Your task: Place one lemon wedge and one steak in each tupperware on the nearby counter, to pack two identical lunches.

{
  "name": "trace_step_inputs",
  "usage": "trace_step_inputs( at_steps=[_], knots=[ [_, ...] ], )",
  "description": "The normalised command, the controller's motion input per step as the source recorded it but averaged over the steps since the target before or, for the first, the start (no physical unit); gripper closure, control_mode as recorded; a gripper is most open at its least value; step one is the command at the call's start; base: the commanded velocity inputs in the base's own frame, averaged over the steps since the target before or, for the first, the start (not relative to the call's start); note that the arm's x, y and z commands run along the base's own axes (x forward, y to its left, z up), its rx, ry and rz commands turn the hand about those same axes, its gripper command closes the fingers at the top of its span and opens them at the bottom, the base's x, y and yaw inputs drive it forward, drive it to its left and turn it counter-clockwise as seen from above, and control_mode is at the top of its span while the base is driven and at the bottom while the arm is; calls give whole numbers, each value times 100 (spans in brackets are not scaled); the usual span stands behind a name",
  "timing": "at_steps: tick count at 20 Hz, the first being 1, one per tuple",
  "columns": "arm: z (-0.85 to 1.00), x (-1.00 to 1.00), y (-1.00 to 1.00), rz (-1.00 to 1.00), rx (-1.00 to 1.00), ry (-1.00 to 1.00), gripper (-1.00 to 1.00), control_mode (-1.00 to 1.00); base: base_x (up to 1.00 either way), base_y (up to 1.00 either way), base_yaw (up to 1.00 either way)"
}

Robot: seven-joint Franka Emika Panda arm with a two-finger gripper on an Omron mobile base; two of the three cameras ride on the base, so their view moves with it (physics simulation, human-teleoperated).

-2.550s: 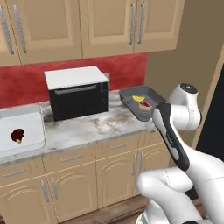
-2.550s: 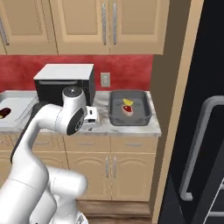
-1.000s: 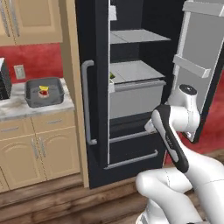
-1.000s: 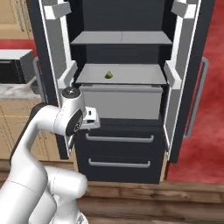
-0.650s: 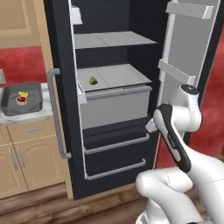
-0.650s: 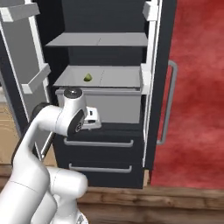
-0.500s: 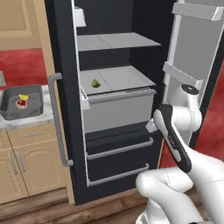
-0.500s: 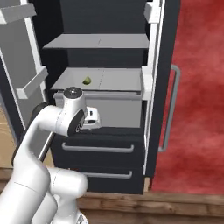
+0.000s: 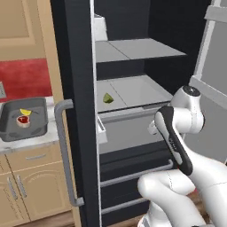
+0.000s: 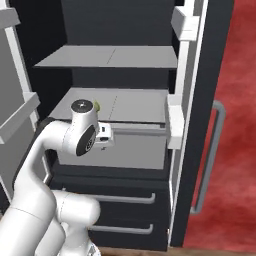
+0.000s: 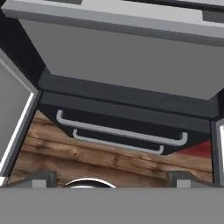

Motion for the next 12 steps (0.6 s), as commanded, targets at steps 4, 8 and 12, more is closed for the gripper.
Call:
trace_step_inputs(
  at_steps=[4, 8, 12],
  knots=[
    [0, 0, 0, 0, 0, 0, -100, 100, 67, -1, 9],
    [0, 0, 0, 0, 0, 0, -100, 100, 59, 0, 15],
    [0, 0, 0, 0, 0, 0, -100, 100, 44, -1, 18]
  ],
)
